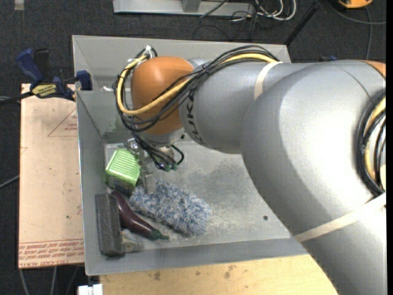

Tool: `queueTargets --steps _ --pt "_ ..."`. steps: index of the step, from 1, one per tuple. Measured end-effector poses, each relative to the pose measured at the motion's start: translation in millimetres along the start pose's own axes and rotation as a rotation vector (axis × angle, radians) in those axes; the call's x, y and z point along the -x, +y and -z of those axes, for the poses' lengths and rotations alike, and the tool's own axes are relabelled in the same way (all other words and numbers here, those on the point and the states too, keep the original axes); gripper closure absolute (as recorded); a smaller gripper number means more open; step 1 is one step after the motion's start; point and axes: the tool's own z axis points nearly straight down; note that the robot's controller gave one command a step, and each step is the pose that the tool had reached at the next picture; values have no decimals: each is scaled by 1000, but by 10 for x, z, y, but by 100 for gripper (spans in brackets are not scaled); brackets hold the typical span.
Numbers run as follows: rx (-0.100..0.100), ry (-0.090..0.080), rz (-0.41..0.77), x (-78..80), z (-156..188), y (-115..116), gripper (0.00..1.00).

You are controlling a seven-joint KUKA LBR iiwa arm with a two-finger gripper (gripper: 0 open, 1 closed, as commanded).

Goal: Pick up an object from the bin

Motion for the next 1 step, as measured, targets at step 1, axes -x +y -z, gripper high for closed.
queueTargets --steps 1 --pt "-1 -5 18 0 1 4 100"
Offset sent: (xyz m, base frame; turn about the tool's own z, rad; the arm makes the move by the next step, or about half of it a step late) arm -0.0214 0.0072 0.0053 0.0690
